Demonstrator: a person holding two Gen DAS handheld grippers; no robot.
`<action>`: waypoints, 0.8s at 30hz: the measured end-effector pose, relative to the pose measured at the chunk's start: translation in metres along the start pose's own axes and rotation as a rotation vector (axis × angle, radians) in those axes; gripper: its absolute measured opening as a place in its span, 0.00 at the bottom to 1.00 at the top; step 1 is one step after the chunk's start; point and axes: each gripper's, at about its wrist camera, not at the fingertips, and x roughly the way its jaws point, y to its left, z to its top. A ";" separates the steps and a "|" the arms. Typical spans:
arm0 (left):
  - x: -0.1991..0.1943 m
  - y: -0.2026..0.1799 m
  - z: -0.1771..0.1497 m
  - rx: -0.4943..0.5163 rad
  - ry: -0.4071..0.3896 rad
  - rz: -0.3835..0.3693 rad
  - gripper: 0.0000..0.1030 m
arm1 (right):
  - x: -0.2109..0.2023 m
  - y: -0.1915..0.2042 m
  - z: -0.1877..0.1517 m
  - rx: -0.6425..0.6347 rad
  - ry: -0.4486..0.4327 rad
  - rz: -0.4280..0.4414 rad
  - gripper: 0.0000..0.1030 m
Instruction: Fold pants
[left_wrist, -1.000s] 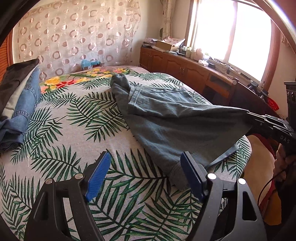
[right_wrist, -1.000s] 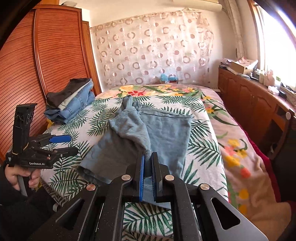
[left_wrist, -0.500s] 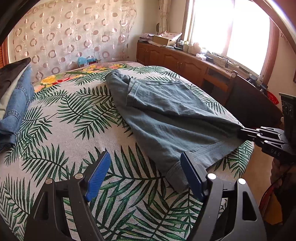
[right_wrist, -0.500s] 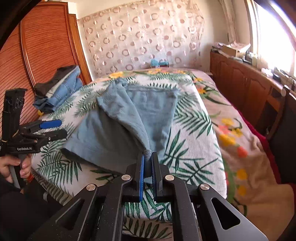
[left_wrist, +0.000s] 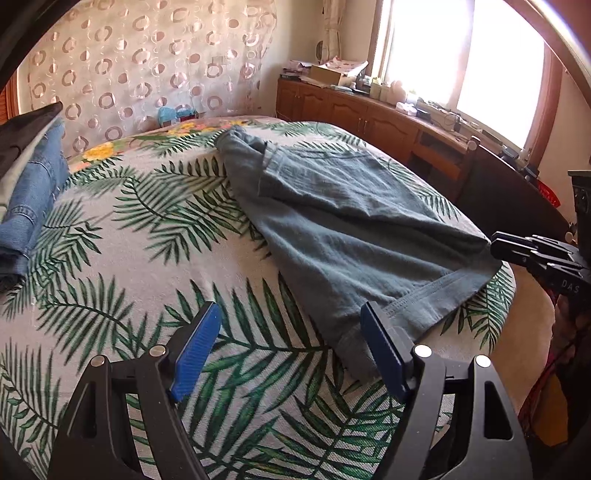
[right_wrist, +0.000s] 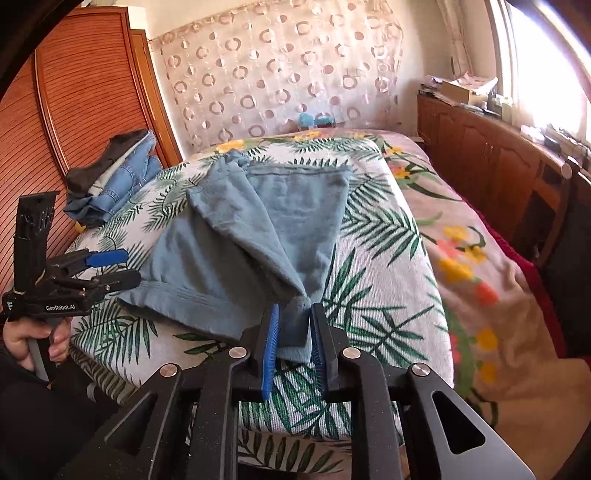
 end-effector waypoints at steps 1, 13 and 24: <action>-0.003 0.002 0.002 -0.003 -0.014 0.011 0.76 | 0.000 0.001 0.001 -0.007 -0.010 -0.009 0.26; -0.011 0.035 0.025 -0.026 -0.121 0.114 0.76 | 0.027 0.024 0.046 -0.093 -0.064 0.038 0.41; -0.013 0.048 0.028 -0.050 -0.161 0.136 0.76 | 0.098 0.054 0.083 -0.182 0.006 0.094 0.41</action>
